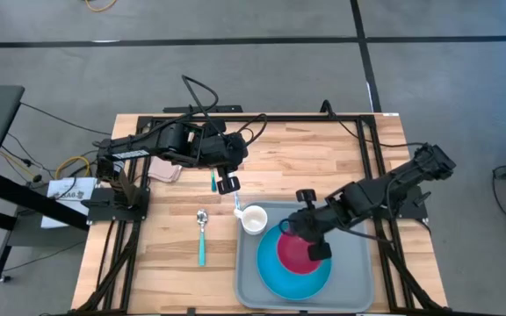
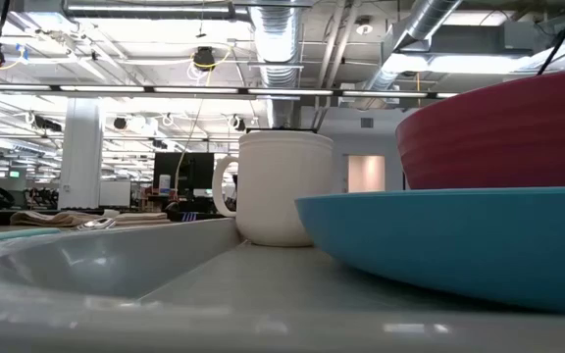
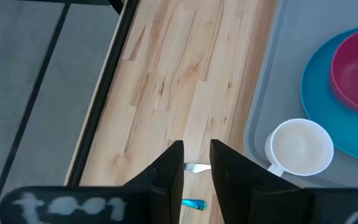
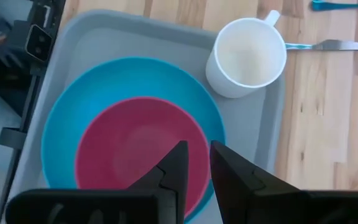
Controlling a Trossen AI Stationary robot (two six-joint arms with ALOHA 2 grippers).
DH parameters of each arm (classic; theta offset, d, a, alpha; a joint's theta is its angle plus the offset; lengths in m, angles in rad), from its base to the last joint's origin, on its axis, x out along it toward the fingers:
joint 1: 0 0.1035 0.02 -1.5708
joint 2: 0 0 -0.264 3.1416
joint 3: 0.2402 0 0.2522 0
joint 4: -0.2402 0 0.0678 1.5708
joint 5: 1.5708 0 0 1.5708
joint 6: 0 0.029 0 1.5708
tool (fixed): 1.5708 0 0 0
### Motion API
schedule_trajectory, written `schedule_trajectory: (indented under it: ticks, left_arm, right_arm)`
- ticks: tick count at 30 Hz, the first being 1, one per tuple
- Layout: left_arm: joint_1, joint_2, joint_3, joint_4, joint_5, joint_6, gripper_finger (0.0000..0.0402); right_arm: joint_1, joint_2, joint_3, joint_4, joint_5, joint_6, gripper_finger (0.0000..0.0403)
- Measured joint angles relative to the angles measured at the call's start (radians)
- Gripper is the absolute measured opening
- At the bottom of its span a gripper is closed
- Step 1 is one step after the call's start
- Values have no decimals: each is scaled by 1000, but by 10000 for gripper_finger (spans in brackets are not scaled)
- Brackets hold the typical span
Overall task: Set up tray
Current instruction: Put the brown napkin on the gray tray
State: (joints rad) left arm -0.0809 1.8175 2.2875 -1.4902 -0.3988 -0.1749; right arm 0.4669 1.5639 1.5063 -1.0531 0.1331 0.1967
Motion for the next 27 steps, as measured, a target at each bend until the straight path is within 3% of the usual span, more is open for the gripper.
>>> schedule_trajectory:
  ticks: [11,27]
  left_arm:
    - [0,0,0,0,0,-4,68]
    - [0,0,0,0,0,-4,67]
  right_arm:
    - [-34,0,0,-8,-9,-24,61]
    - [-80,0,1,106,-113,-95,61]
